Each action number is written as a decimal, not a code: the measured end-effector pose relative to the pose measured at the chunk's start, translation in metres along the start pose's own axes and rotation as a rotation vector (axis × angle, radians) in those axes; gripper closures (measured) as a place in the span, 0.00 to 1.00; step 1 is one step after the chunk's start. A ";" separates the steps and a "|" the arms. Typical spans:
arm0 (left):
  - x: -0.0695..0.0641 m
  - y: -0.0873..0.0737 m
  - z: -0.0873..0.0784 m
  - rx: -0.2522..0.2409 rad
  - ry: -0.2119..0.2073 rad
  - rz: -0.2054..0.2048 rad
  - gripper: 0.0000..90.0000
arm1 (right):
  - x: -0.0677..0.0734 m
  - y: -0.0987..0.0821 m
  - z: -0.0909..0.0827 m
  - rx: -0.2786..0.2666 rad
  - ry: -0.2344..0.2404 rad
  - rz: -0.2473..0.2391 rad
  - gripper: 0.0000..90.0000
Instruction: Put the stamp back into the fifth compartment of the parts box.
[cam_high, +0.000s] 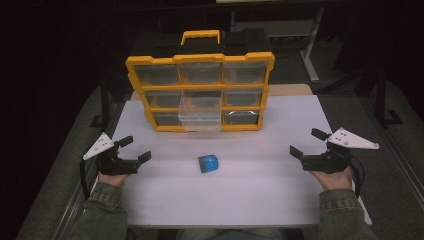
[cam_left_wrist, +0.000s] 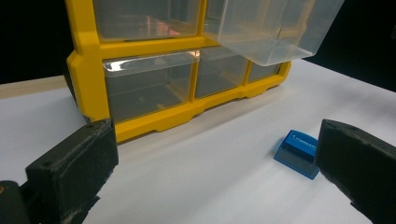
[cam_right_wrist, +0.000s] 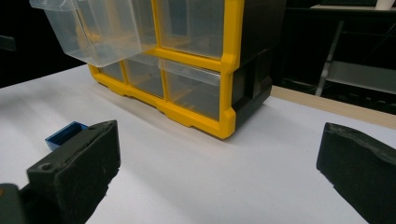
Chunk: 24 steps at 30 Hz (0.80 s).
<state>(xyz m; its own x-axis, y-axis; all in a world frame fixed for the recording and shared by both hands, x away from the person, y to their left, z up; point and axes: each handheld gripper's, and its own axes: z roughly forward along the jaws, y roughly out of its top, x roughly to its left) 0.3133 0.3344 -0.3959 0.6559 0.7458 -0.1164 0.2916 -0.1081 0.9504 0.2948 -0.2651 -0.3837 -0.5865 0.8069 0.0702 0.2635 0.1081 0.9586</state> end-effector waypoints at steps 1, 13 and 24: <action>-0.001 0.000 0.001 0.000 0.000 -0.002 0.00 | 0.000 0.000 0.001 0.001 -0.001 0.000 0.00; -0.011 0.002 0.000 0.009 -0.001 0.018 0.00 | 0.003 -0.002 0.005 0.002 0.000 -0.011 0.00; -0.011 0.009 0.011 0.097 -0.036 0.032 0.00 | 0.002 -0.004 0.006 0.014 -0.009 -0.009 0.00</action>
<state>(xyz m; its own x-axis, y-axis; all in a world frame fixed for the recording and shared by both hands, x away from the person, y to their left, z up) 0.3159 0.3177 -0.3894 0.6900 0.7171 -0.0980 0.3350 -0.1964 0.9215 0.2974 -0.2604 -0.3889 -0.5817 0.8112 0.0593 0.2692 0.1232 0.9552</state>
